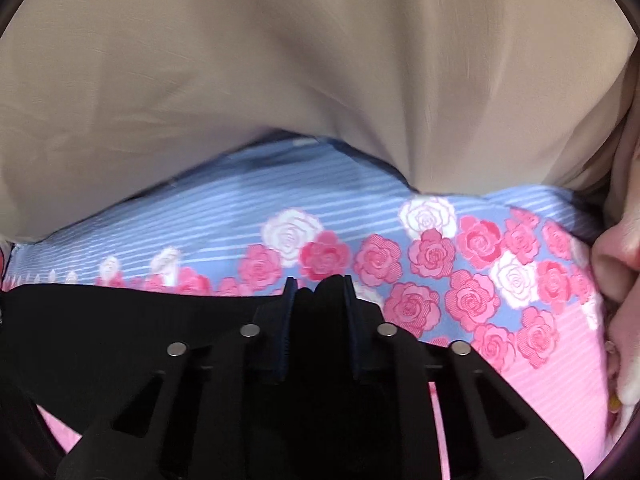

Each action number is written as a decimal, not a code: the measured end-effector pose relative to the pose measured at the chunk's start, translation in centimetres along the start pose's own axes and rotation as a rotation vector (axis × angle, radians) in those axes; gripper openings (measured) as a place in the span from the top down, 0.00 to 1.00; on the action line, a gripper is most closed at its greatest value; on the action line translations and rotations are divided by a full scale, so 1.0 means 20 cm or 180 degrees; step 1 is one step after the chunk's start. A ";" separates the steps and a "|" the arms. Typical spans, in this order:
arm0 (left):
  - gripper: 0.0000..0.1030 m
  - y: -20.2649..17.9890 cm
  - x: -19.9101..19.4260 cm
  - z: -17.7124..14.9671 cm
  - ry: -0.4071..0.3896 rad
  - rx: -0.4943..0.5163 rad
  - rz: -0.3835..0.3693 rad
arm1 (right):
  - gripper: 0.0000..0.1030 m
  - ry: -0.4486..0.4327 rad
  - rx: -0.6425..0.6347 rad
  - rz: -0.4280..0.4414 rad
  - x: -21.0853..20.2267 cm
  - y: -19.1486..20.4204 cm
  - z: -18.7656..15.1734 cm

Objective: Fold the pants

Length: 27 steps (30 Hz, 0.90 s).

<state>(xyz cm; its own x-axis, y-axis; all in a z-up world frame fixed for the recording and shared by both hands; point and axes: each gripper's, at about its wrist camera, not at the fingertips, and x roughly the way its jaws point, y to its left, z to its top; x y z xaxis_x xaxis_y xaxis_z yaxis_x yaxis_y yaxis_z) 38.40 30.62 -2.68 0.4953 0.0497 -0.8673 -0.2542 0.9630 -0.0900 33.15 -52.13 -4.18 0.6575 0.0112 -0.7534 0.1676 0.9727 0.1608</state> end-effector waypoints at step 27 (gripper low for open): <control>0.77 0.44 -0.84 -1.28 -0.0180 0.0264 -0.0172 | 0.83 -0.0400 -0.0081 0.0373 -1.02 -0.22 -1.04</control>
<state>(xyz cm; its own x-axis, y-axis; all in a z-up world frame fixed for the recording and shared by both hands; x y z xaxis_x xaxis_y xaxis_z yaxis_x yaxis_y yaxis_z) 6.64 31.42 -1.30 0.5531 0.0097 -0.8330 -0.1572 0.9832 -0.0930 3.61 -51.87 -2.75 0.7584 0.0974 -0.6444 0.0667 0.9720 0.2255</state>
